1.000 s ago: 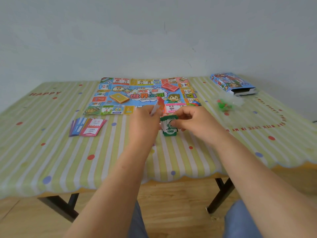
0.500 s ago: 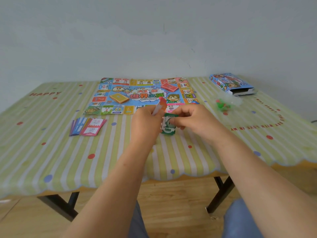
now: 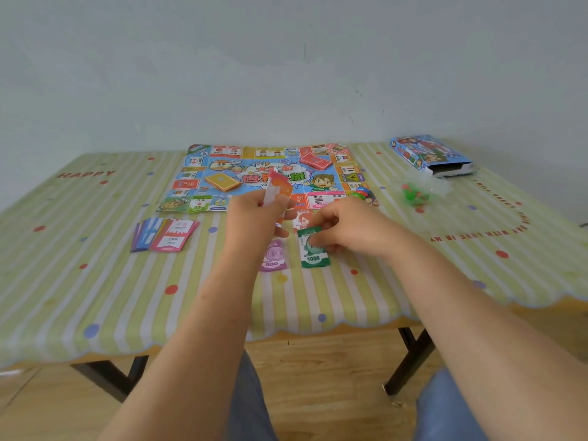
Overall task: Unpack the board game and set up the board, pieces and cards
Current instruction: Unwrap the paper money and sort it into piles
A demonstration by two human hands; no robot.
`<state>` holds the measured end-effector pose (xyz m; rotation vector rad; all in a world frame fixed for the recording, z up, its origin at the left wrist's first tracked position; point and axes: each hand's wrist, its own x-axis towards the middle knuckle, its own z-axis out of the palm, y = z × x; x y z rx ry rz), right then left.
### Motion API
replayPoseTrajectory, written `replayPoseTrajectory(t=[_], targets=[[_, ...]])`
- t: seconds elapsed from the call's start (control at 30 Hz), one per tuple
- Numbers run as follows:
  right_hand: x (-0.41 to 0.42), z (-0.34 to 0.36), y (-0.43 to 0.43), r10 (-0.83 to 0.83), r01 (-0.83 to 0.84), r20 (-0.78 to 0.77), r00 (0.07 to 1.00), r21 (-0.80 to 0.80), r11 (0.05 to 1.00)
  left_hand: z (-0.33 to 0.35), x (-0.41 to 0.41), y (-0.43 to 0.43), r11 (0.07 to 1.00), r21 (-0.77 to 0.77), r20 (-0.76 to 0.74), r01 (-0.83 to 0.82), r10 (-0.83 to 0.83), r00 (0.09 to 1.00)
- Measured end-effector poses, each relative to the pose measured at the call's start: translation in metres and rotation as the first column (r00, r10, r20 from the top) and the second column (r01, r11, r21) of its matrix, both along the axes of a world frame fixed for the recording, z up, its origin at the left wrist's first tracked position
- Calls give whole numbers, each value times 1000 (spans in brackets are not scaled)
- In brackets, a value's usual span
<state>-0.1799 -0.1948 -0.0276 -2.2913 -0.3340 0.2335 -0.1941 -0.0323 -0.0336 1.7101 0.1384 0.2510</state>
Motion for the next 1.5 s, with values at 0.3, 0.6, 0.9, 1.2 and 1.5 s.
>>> replayPoseTrajectory(t=[0.3,0.6,0.9,1.2,1.5], targets=[[-6,-4,10,76,-5,225,971,-298,954,0,0,-1,997,-71,-29,18,-20,999],[-7,-6,0,-55,80,264,963,-85,993,3,-4,0,982,-172,-45,79,-88,995],[-4,5,-14,-290,191,178,940,430,882,5,-7,-17,921,-300,-67,250,-281,957],[-7,2,-20,-267,153,192,944,459,875,2,-10,-29,908,-253,-92,335,-367,926],[-2,-1,-27,-339,241,155,928,443,863,10,-9,-26,822,-355,-121,445,-513,850]])
